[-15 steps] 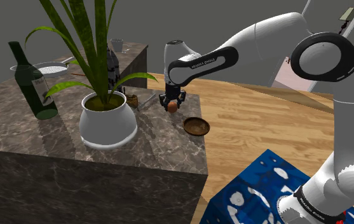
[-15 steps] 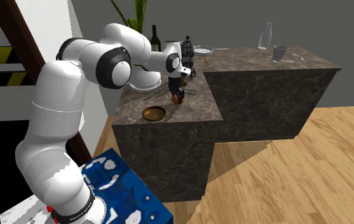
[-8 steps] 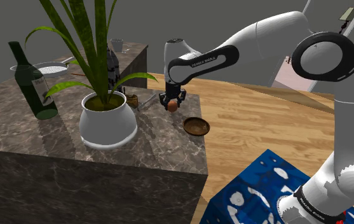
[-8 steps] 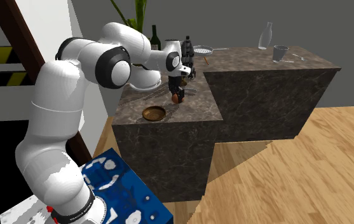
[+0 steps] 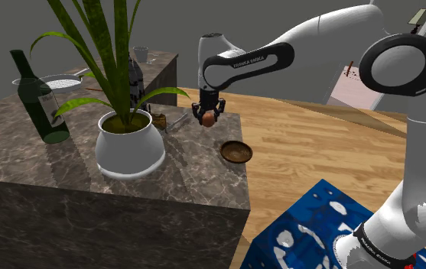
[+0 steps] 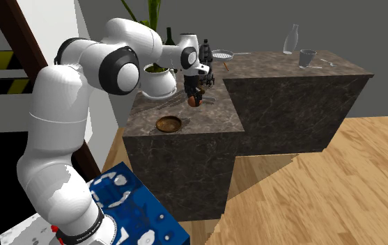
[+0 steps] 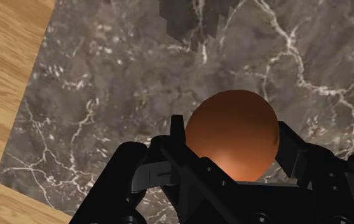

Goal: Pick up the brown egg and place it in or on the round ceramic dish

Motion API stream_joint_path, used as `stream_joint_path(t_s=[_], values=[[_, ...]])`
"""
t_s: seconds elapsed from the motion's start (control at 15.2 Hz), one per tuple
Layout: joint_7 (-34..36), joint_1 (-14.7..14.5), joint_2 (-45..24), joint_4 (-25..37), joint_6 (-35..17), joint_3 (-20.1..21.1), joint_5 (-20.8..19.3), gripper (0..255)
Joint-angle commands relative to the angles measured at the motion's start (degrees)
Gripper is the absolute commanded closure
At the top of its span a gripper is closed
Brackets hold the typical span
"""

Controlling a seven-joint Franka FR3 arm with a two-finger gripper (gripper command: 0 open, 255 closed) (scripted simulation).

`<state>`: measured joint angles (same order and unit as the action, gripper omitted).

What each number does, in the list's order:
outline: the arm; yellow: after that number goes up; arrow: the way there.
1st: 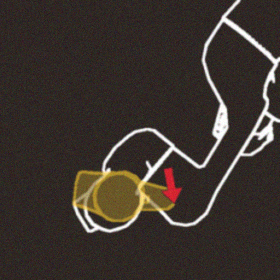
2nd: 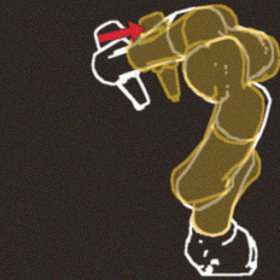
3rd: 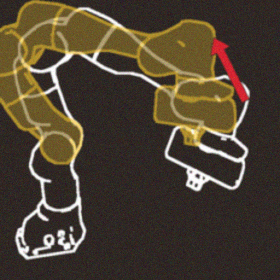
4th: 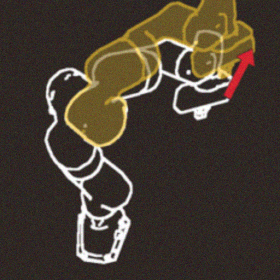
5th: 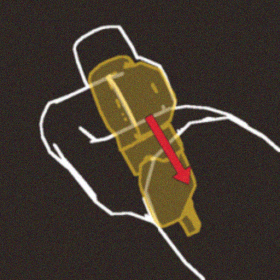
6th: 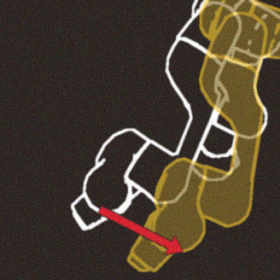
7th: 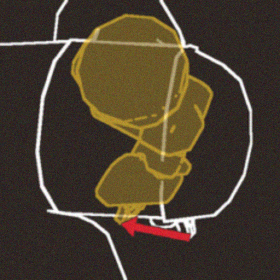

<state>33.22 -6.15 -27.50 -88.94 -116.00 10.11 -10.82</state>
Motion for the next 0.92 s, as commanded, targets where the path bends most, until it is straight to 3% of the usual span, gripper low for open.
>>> stream_joint_path(t_s=[0.0,0.73,0.86], values=[[-0.3,0.0,0.3,1.1,1.4,0.0,0.2,255],[-1.2,-0.1,2.1,6.3,8.2,0.3,0.8,255],[-0.7,0.4,7.3,-1.5,5.7,0.7,1.4,255]])
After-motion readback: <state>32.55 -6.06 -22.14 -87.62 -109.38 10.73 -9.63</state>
